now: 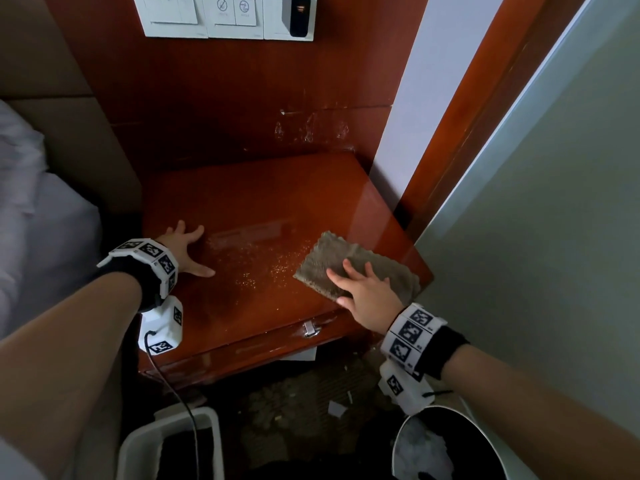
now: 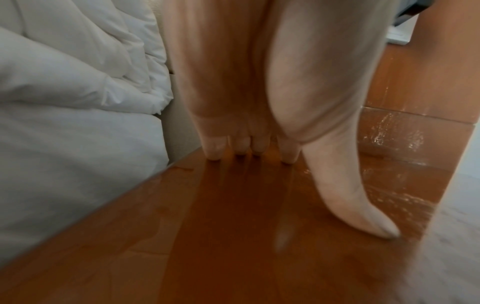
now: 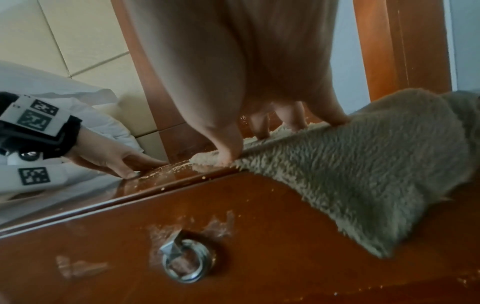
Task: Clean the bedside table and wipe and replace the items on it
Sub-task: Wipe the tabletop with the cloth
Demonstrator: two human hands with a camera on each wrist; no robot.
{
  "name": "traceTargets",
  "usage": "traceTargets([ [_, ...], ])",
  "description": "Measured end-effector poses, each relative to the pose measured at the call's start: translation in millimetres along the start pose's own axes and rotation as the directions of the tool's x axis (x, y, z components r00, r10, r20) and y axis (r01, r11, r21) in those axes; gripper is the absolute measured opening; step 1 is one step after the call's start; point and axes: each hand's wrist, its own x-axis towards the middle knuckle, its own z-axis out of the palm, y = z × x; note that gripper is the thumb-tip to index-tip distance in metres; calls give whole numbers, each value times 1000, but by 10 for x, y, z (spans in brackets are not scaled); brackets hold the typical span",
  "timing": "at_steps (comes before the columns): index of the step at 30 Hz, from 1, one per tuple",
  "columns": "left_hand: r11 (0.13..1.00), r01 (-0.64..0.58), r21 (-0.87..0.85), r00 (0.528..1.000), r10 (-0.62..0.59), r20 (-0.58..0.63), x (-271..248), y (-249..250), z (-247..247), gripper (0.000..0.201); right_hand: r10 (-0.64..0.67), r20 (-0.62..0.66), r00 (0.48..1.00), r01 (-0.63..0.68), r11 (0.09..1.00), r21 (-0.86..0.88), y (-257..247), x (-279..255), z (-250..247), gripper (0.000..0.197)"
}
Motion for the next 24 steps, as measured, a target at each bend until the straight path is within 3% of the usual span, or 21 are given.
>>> traceTargets([
  [11, 1000, 3, 2, 1000, -3, 9, 16, -28, 12, 107, 56, -10, 998, -56, 998, 10, -6, 529, -272, 55],
  [24, 1000, -18, -21, 1000, 18, 25, 4, -34, 13, 109, 85, -3, 996, -85, 989, -119, -307, 1330, -774, 55],
])
